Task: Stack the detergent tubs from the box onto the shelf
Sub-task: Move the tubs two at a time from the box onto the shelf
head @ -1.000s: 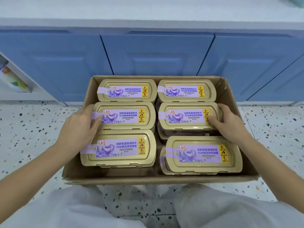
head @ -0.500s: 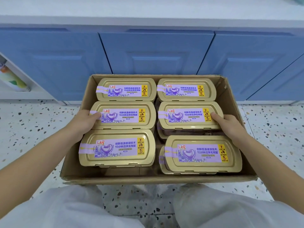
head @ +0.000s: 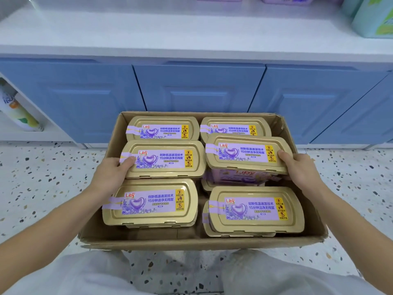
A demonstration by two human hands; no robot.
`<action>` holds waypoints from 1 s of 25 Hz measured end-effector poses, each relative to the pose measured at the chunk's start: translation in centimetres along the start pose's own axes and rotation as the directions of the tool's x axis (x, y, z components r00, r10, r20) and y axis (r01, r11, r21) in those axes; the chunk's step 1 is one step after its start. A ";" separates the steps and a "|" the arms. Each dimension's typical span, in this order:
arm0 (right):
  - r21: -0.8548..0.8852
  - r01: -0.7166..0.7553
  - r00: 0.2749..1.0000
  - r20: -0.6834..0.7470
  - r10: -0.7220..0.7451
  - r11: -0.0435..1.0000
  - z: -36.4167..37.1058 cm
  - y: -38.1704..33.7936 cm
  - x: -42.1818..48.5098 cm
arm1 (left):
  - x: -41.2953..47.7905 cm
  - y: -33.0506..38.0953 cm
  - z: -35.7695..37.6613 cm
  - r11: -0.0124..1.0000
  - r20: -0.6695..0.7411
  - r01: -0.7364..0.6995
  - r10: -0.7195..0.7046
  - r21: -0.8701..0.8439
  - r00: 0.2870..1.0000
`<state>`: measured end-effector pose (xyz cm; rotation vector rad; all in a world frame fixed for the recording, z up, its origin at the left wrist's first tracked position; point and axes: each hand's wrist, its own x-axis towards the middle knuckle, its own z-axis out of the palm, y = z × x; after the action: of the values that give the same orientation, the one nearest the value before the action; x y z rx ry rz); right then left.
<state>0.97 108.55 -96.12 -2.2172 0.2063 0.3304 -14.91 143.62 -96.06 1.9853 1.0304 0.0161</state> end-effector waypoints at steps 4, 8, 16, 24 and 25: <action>0.115 0.046 0.999 0.007 -0.047 0.992 -3.1 -4.4 0.1 | -0.8 2.6 -2.5 0.992 -0.101 -0.116 0.120 0.050 0.988; 0.139 0.166 0.986 -0.015 -0.166 0.976 -7.3 -11.3 0.8 | -1.1 7.4 -7.3 0.983 -0.142 -0.164 0.151 -0.086 0.978; 0.181 0.301 0.949 -0.157 -0.274 0.936 -12.7 -23.8 4.0 | 1.3 19.7 -15.6 0.915 -0.239 -0.315 0.256 -0.251 0.937; 0.083 0.283 0.952 -0.142 -0.270 0.956 -12.2 -27.3 9.1 | 7.2 25.4 -16.1 0.927 -0.178 -0.293 0.255 -0.233 0.950; 0.072 0.276 0.955 -0.135 -0.265 0.959 -12.1 -27.5 9.4 | 7.8 25.7 -15.9 0.932 -0.166 -0.289 0.256 -0.219 0.952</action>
<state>19.11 115.66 -71.38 -2.1442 -0.0175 0.0312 1.15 152.79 -70.85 1.9056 0.7849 0.4148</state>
